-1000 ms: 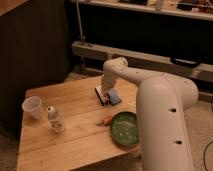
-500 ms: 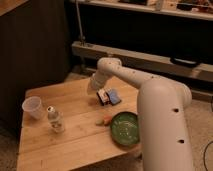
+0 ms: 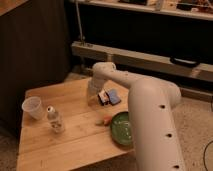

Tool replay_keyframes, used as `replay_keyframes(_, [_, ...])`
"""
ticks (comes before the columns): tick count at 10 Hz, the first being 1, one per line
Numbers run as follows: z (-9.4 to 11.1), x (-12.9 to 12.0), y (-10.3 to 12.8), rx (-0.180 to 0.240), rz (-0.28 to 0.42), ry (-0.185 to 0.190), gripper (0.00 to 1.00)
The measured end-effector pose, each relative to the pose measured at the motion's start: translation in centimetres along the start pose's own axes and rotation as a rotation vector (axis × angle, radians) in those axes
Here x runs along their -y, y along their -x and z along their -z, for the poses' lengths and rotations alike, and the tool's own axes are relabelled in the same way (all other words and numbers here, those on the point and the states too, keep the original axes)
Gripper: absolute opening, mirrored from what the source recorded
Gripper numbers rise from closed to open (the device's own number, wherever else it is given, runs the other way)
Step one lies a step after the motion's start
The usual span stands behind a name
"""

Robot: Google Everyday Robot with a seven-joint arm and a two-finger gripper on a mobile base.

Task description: Push the eraser across the table

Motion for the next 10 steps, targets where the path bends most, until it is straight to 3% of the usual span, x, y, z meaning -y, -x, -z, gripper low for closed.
replay_keyframes(3, [0.0, 0.0, -2.0, -0.016, -0.036, -0.003, 0.0])
replay_keyframes(10, [0.5, 1.2, -7.0, -0.112, -0.117, 0.017, 0.0])
